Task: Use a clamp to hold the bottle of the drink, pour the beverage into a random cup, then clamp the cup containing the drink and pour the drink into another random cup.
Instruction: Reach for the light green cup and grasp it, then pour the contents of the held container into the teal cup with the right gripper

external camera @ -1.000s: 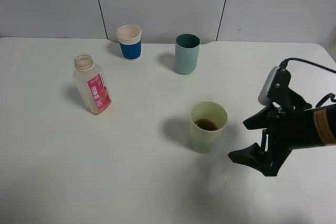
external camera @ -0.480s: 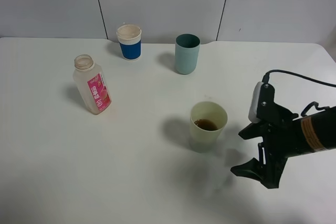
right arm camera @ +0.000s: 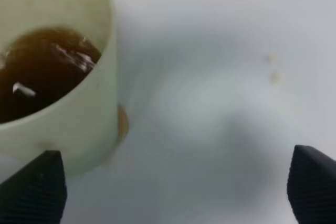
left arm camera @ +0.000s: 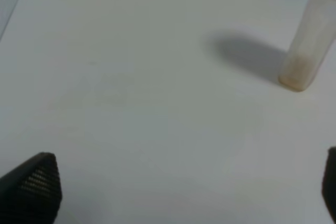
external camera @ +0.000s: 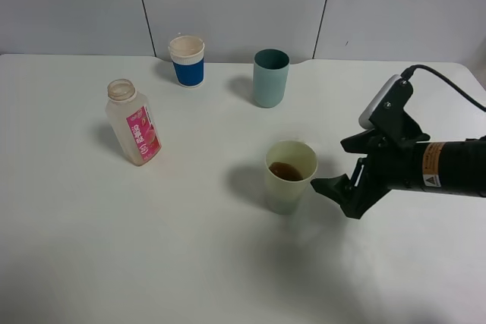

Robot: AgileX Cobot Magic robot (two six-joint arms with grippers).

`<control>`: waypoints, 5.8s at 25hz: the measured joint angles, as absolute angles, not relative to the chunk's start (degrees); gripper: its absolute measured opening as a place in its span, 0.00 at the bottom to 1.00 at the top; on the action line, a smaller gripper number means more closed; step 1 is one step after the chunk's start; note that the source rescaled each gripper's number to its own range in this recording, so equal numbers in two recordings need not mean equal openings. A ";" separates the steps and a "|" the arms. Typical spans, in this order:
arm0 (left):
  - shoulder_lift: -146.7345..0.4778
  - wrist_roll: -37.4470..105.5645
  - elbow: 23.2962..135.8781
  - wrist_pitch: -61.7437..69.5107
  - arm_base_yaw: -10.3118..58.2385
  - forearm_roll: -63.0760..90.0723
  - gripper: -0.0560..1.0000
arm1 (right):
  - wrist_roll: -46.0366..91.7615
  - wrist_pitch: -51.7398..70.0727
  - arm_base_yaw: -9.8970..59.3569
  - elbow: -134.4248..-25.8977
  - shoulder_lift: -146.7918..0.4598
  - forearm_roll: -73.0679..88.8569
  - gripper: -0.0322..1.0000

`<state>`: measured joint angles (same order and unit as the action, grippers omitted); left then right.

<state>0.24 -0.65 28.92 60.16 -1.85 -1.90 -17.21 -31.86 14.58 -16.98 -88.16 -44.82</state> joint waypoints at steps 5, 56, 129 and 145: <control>0.24 -0.65 28.92 60.16 -1.85 -1.90 1.00 | -15.81 -32.08 15.15 -16.64 -92.33 -47.45 0.47; 0.24 -0.65 28.92 60.16 -1.85 -1.90 1.00 | -10.62 -54.90 15.15 -19.40 -107.29 -51.09 0.45; 0.24 -0.65 28.92 60.16 -1.85 -1.90 1.00 | -25.92 -32.15 10.44 -22.73 -87.67 -19.05 0.03; 0.24 -0.65 28.67 60.16 -1.85 -1.90 1.00 | -57.93 -12.12 4.47 -42.91 -88.89 -63.22 0.03</control>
<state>0.24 -0.65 28.67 60.16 -1.85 -1.90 -57.93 -12.12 4.47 -42.91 -88.89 -63.22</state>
